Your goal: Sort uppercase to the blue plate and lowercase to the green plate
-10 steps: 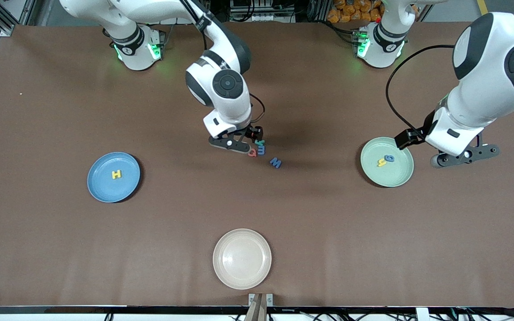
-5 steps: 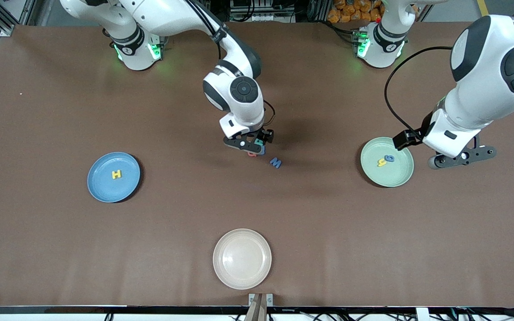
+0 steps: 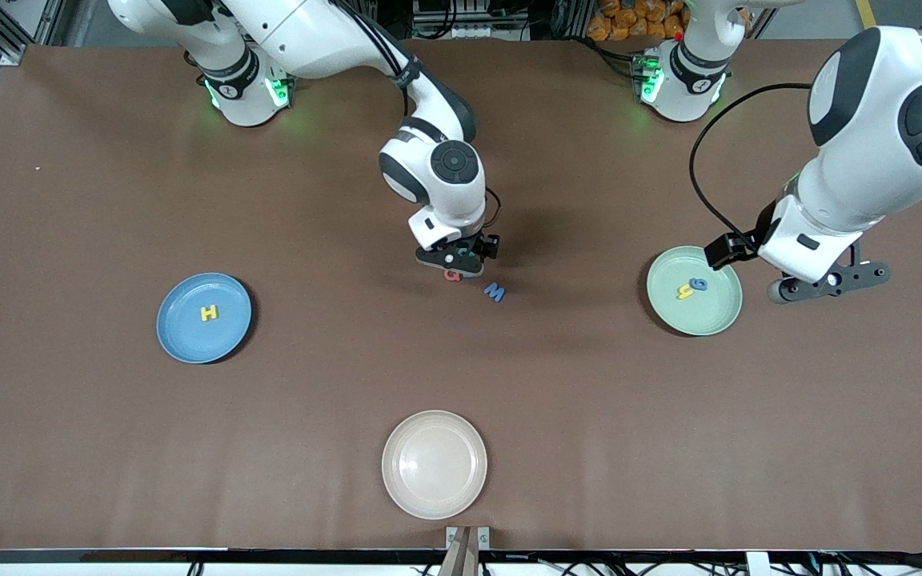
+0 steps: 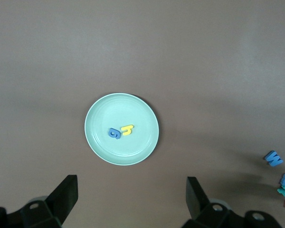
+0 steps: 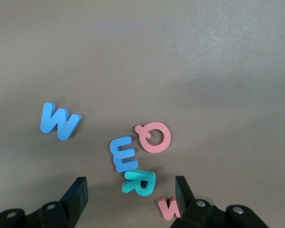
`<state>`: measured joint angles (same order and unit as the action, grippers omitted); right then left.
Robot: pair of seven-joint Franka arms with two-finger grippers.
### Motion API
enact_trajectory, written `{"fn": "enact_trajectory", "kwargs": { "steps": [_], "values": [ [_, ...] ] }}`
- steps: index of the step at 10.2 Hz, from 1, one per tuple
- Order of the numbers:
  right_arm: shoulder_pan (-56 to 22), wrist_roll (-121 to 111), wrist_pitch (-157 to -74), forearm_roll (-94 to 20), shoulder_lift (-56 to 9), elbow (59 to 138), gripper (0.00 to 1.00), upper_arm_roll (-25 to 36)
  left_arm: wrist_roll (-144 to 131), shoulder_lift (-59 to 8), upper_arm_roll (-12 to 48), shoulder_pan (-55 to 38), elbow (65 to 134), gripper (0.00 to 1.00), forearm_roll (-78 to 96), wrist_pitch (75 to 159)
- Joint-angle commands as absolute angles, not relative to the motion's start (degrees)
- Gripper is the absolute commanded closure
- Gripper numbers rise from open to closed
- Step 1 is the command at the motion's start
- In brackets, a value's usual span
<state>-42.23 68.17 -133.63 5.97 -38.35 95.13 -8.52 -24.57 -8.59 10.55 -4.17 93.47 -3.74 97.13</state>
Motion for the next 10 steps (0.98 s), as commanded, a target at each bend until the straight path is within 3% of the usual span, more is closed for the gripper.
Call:
{"fn": "enact_trajectory", "kwargs": {
  "steps": [1,10],
  "values": [
    [-42.6,69.6,-134.7,7.4,-40.1,93.9,0.20,-8.4,-25.2,-9.1,10.6,-4.3,92.4,0.00,-3.3,96.8],
    [-42.6,70.3,-136.4,7.1,-42.7,94.0,0.30,-8.4,-25.2,-9.1,10.6,-4.3,92.5,0.00,-3.4,97.3]
  ]
}}
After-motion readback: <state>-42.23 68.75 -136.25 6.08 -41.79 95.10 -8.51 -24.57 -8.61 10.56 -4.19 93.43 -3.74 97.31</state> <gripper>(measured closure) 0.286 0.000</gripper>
